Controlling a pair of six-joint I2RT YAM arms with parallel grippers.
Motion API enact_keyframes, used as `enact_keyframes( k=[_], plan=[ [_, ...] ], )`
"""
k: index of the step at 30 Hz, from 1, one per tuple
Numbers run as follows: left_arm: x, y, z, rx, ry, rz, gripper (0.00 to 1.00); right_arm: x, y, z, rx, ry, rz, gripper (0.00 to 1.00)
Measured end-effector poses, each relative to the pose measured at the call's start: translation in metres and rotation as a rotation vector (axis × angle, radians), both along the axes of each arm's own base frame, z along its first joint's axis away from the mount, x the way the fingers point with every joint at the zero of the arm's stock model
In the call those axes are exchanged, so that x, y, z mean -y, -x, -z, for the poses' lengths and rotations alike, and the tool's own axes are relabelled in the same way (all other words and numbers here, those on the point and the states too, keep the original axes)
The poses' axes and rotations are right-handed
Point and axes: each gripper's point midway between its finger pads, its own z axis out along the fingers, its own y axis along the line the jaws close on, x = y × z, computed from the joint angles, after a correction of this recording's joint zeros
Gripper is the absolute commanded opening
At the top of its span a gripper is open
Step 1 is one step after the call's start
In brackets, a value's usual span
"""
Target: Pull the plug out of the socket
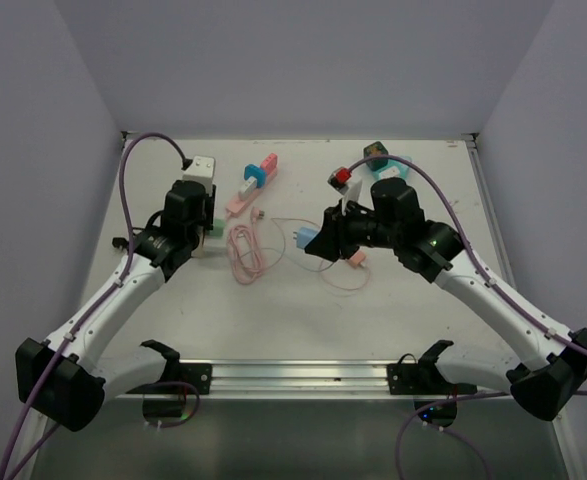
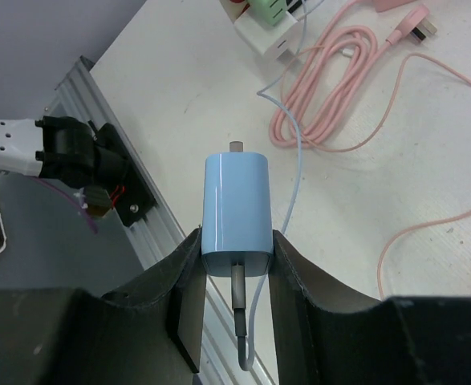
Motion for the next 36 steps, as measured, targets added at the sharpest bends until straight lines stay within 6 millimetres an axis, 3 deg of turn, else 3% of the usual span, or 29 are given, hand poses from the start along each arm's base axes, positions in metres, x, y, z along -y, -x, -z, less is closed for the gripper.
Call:
enact_keyframes(
  k=[4, 9, 13, 16, 19, 23, 26, 27, 31, 36],
  plan=[
    [0.002, 0.003, -0.002, -0.013, -0.002, 0.008, 0.00, 0.008, -0.004, 0.011, -0.026, 0.023, 0.030, 0.00],
    [0.006, 0.006, -0.021, 0.003, 0.041, 0.021, 0.00, 0.044, -0.033, 0.047, -0.109, 0.079, 0.198, 0.00],
    [0.014, 0.014, -0.040, 0.023, 0.105, 0.059, 0.00, 0.071, -0.056, 0.093, -0.230, 0.128, 0.337, 0.00],
    [0.023, 0.022, -0.052, 0.026, 0.160, 0.104, 0.00, 0.081, -0.064, 0.132, -0.341, 0.147, 0.399, 0.00],
    [0.033, 0.031, -0.057, 0.016, 0.215, 0.154, 0.00, 0.086, -0.068, 0.170, -0.447, 0.164, 0.443, 0.06],
    [0.043, 0.043, -0.054, -0.027, 0.260, 0.207, 0.00, 0.081, -0.076, 0.198, -0.520, 0.160, 0.452, 0.21],
    [0.048, 0.050, -0.051, -0.055, 0.278, 0.244, 0.00, 0.077, -0.081, 0.211, -0.550, 0.154, 0.458, 0.46],
    [0.050, 0.053, -0.050, -0.062, 0.285, 0.251, 0.00, 0.077, -0.082, 0.214, -0.558, 0.153, 0.460, 0.59],
    [0.054, 0.059, -0.049, -0.081, 0.308, 0.271, 0.00, 0.077, -0.084, 0.216, -0.566, 0.153, 0.476, 0.76],
    [0.056, 0.064, -0.041, -0.106, 0.317, 0.286, 0.00, 0.088, -0.088, 0.210, -0.531, 0.189, 0.525, 0.84]
  ],
)
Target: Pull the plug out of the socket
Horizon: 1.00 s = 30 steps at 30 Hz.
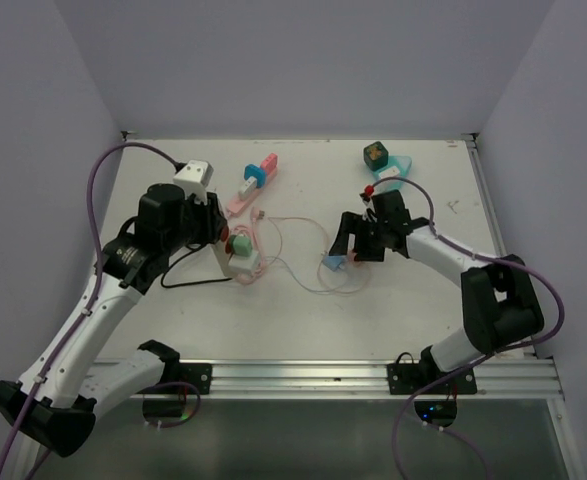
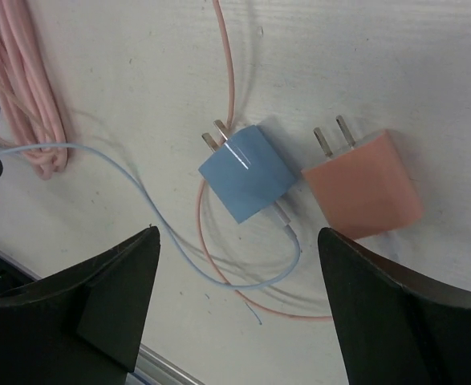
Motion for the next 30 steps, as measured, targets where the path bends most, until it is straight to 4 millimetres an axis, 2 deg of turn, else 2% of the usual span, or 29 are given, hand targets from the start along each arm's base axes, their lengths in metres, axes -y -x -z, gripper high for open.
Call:
enact_keyframes(
  k=[3, 7, 9, 13, 16, 19, 21, 25, 30],
  plan=[
    [0.001, 0.000, 0.003, -0.011, -0.001, 0.006, 0.00, 0.005, 0.002, -0.021, 0.050, 0.013, 0.002, 0.85],
    [0.005, -0.001, 0.008, -0.027, 0.001, 0.022, 0.00, -0.002, 0.001, -0.071, 0.204, -0.006, -0.050, 0.88],
    [0.008, -0.002, 0.012, -0.041, 0.002, 0.032, 0.00, -0.017, 0.005, -0.097, 0.290, -0.015, -0.110, 0.89],
    [0.016, -0.006, 0.023, -0.086, 0.008, 0.051, 0.00, -0.067, 0.025, -0.148, 0.450, -0.061, -0.286, 0.90],
    [0.020, -0.008, 0.029, -0.113, 0.014, 0.058, 0.00, -0.094, 0.036, -0.168, 0.518, -0.079, -0.382, 0.90],
    [0.023, -0.010, 0.028, -0.122, 0.022, 0.062, 0.00, -0.120, 0.041, -0.177, 0.555, -0.085, -0.461, 0.90],
    [0.024, -0.010, 0.025, -0.119, 0.033, 0.061, 0.00, -0.138, 0.045, -0.176, 0.565, -0.082, -0.513, 0.90],
    [0.028, -0.011, 0.016, -0.110, 0.059, 0.065, 0.00, -0.163, 0.050, -0.160, 0.553, -0.054, -0.589, 0.88],
    [0.032, -0.013, 0.013, -0.114, 0.074, 0.070, 0.00, -0.191, 0.053, -0.136, 0.531, -0.007, -0.673, 0.81]
  ],
)
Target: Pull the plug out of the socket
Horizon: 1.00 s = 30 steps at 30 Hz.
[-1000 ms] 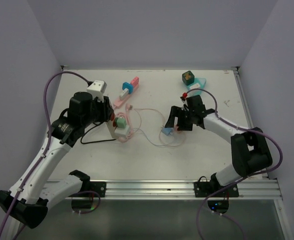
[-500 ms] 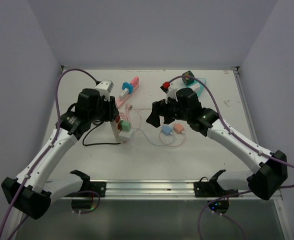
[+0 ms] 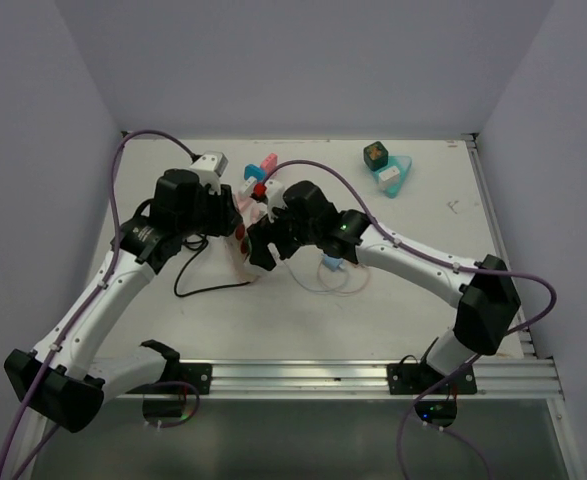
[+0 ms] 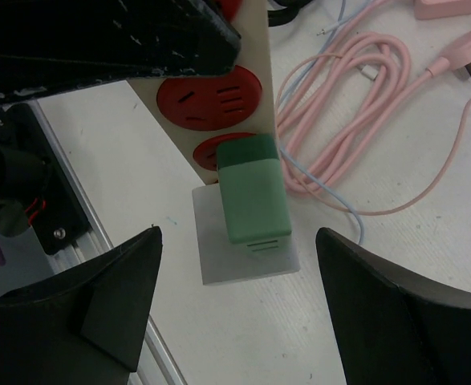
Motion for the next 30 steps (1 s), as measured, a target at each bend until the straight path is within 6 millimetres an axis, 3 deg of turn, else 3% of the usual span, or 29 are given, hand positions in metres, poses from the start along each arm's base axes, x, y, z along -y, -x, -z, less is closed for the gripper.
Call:
enact_keyframes(
  k=[5, 6, 9, 10, 11, 13, 15, 17, 18, 21, 24, 27, 30],
  plan=[
    [0.005, -0.004, 0.003, -0.025, 0.005, 0.008, 0.00, -0.010, 0.001, 0.014, 0.007, 0.038, -0.038, 0.65],
    [0.006, -0.004, 0.003, -0.027, 0.006, 0.011, 0.00, -0.011, 0.001, 0.014, 0.010, 0.041, -0.041, 0.53],
    [0.007, -0.005, 0.002, -0.034, 0.006, 0.014, 0.00, -0.013, -0.003, 0.018, 0.025, 0.059, -0.043, 0.33],
    [0.007, -0.004, 0.002, -0.035, 0.005, 0.015, 0.00, -0.013, -0.005, 0.020, 0.029, 0.064, -0.040, 0.18],
    [0.007, -0.004, 0.001, -0.034, 0.003, 0.015, 0.00, -0.013, -0.005, 0.020, 0.033, 0.064, -0.051, 0.12],
    [0.006, -0.005, 0.001, -0.036, 0.001, 0.014, 0.13, -0.014, -0.004, 0.020, 0.036, 0.064, -0.058, 0.00],
    [0.005, -0.005, 0.001, -0.036, -0.001, 0.009, 0.30, -0.014, -0.004, 0.019, 0.036, 0.064, -0.057, 0.00],
    [0.005, -0.005, 0.001, -0.036, -0.001, 0.006, 0.40, -0.014, -0.004, 0.019, 0.036, 0.061, -0.055, 0.00],
    [0.005, -0.006, 0.001, -0.035, -0.002, 0.003, 0.56, -0.014, -0.004, 0.018, 0.035, 0.059, -0.055, 0.00],
    [0.006, -0.010, -0.007, -0.004, 0.026, -0.025, 0.81, -0.014, -0.002, 0.018, 0.013, 0.049, -0.038, 0.00],
    [0.003, -0.010, -0.024, 0.069, 0.084, -0.062, 0.91, -0.013, 0.002, 0.019, -0.022, 0.040, -0.021, 0.00],
    [0.000, -0.006, -0.035, 0.133, 0.139, -0.086, 0.92, -0.016, 0.006, 0.017, -0.053, 0.017, -0.017, 0.00],
    [-0.001, -0.002, -0.033, 0.158, 0.172, -0.091, 0.91, -0.020, 0.009, 0.014, -0.080, -0.011, -0.019, 0.00]
  ],
)
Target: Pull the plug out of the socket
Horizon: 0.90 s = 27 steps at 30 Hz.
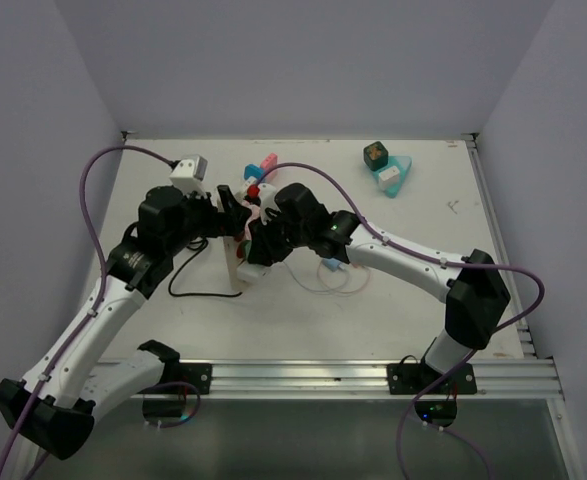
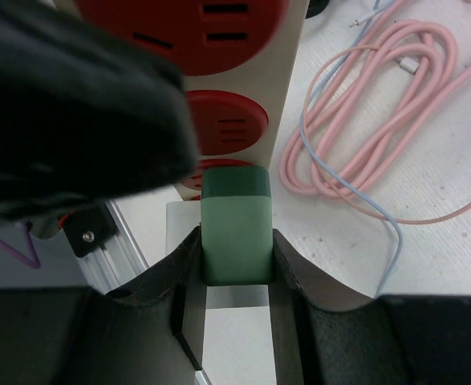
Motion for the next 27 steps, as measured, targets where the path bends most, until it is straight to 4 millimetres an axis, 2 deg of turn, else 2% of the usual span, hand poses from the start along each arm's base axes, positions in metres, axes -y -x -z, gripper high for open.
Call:
enact_keyframes(
  k=[7, 10, 13, 14, 15, 16, 17, 19, 20, 27],
  plan=[
    [0.000, 0.007, 0.043, -0.043, 0.008, 0.003, 0.80, -0.004, 0.007, -0.003, -0.060, -0.033, 0.003, 0.00],
    [0.000, 0.009, 0.058, -0.059, 0.000, 0.007, 0.70, -0.006, 0.010, -0.004, -0.081, -0.043, 0.001, 0.00],
    [0.001, 0.010, 0.065, -0.062, -0.002, 0.018, 0.57, -0.006, 0.011, -0.004, -0.091, -0.045, 0.005, 0.00],
    [0.002, 0.010, 0.065, -0.060, 0.000, 0.024, 0.52, -0.006, 0.011, -0.004, -0.094, -0.047, 0.006, 0.00],
    [0.004, 0.009, 0.066, -0.057, 0.004, 0.030, 0.38, -0.006, 0.012, -0.004, -0.098, -0.048, 0.008, 0.00],
    [0.006, 0.009, 0.065, -0.052, 0.007, 0.040, 0.30, -0.007, 0.012, -0.005, -0.100, -0.051, 0.009, 0.00],
    [0.006, 0.009, 0.066, -0.043, -0.010, 0.049, 0.15, -0.007, 0.012, -0.005, -0.102, -0.050, 0.010, 0.00],
    [0.006, 0.008, 0.068, -0.042, -0.016, 0.052, 0.03, -0.006, 0.012, -0.005, -0.108, -0.051, 0.011, 0.00],
    [0.006, 0.008, 0.068, -0.040, -0.019, 0.051, 0.00, -0.006, 0.012, -0.005, -0.109, -0.051, 0.011, 0.00],
    [0.003, 0.005, 0.066, 0.000, -0.066, 0.053, 0.00, -0.006, 0.012, -0.006, -0.108, -0.053, 0.012, 0.00]
  ],
)
